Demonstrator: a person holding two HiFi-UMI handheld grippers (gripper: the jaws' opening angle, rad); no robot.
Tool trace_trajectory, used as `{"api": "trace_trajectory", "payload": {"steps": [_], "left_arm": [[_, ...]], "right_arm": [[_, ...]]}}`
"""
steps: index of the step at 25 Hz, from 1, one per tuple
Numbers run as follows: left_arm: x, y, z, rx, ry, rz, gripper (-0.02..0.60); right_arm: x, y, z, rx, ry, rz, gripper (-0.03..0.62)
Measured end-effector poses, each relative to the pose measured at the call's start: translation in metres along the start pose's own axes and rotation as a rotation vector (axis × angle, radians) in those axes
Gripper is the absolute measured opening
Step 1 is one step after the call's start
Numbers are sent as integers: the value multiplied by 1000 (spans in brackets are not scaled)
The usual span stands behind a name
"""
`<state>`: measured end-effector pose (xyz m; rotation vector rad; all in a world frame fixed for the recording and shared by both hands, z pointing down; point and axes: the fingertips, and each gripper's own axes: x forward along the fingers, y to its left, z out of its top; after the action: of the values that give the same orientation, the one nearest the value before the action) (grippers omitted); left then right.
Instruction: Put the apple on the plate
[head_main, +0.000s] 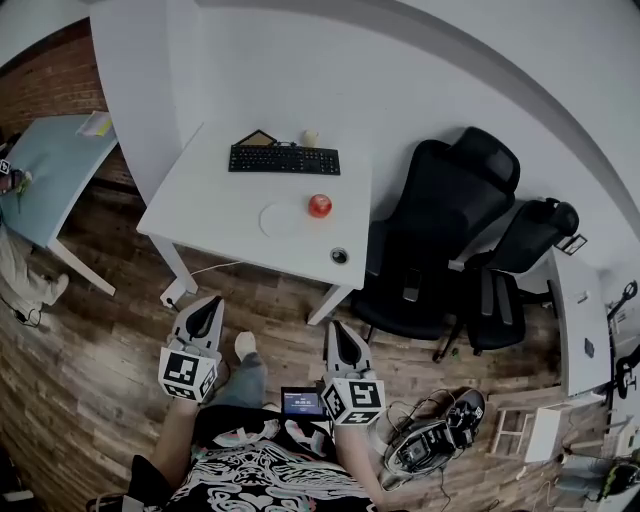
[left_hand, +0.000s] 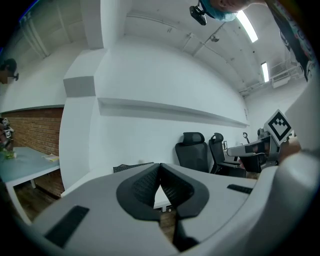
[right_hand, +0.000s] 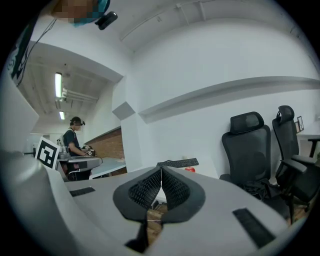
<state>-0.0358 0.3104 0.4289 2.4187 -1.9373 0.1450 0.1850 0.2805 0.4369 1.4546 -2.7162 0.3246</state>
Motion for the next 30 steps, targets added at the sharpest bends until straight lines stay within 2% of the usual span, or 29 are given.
{"api": "trace_trajectory", "payload": {"steps": [4,9,16,23,26,30], "left_arm": [[33,11,2,-6,3,-8,14],[86,37,5,-6,11,-29,14],[172,81,8,-20,25,-71,14],[240,129,7,-39,37,-104,14],[258,143,3,0,53,-131,14],[279,149,-3,45,76,-186,14]], "right_arm": [[29,-14,4,1,7,2,29],[80,-20,12,15,-3,54,29],[165,-51,11,-33,78,-23,29],[238,-66,7,12,121,-53,29],[264,-69,5,34,120,-60,29],[288,-73,5,6,126,-83,29]]}}
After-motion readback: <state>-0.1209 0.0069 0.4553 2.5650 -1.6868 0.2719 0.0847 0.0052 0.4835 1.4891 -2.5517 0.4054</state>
